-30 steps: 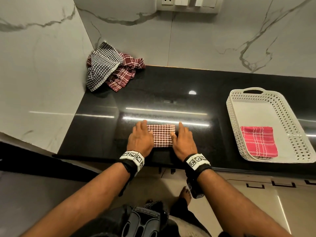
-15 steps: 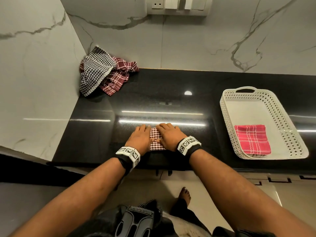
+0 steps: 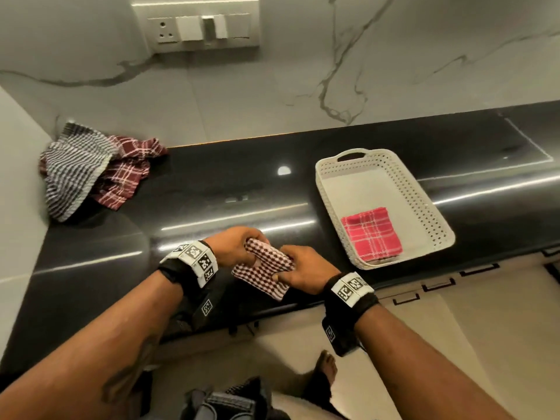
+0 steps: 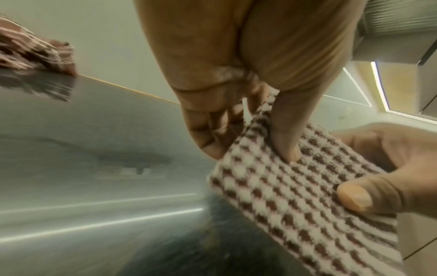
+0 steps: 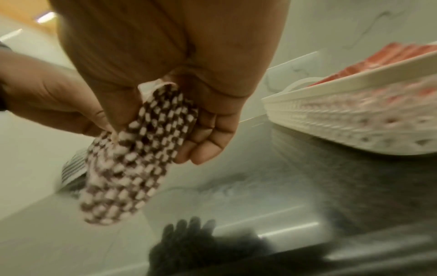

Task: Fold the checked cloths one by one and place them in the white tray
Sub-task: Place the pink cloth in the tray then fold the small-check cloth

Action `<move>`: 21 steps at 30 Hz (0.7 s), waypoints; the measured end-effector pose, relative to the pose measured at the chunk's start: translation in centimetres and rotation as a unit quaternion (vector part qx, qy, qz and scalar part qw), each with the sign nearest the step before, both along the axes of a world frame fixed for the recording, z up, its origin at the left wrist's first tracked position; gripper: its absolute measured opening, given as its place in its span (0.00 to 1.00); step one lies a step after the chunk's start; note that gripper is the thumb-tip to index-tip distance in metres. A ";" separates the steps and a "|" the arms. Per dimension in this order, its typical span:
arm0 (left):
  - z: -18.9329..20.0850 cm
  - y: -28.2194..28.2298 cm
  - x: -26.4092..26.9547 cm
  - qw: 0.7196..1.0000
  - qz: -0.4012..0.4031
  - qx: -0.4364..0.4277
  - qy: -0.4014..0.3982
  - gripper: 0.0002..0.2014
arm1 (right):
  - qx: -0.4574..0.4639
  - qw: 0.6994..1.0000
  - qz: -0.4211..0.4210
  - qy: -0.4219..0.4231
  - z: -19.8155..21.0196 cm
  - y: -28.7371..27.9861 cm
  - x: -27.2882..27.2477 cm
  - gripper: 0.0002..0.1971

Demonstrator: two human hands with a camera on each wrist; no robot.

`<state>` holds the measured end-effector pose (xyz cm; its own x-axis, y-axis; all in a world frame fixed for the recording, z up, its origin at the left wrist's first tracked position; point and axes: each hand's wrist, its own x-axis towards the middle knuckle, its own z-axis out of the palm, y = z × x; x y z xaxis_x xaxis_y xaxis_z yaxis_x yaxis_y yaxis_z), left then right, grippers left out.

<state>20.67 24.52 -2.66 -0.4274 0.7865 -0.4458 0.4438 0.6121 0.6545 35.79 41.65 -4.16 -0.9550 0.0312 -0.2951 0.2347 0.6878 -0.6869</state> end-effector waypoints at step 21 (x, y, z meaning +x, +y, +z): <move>0.7 40.3 8.1 0.985 -0.046 -0.019 0.166 0.18 | 0.066 0.914 -0.399 -0.030 2.2 27.9 10.2 0.07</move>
<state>28.78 64.85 -1.92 -0.4828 0.8138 -0.3236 0.6834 0.5811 0.4419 45.97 69.58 -1.99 -0.5941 0.7503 -0.2898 0.7332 0.3571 -0.5787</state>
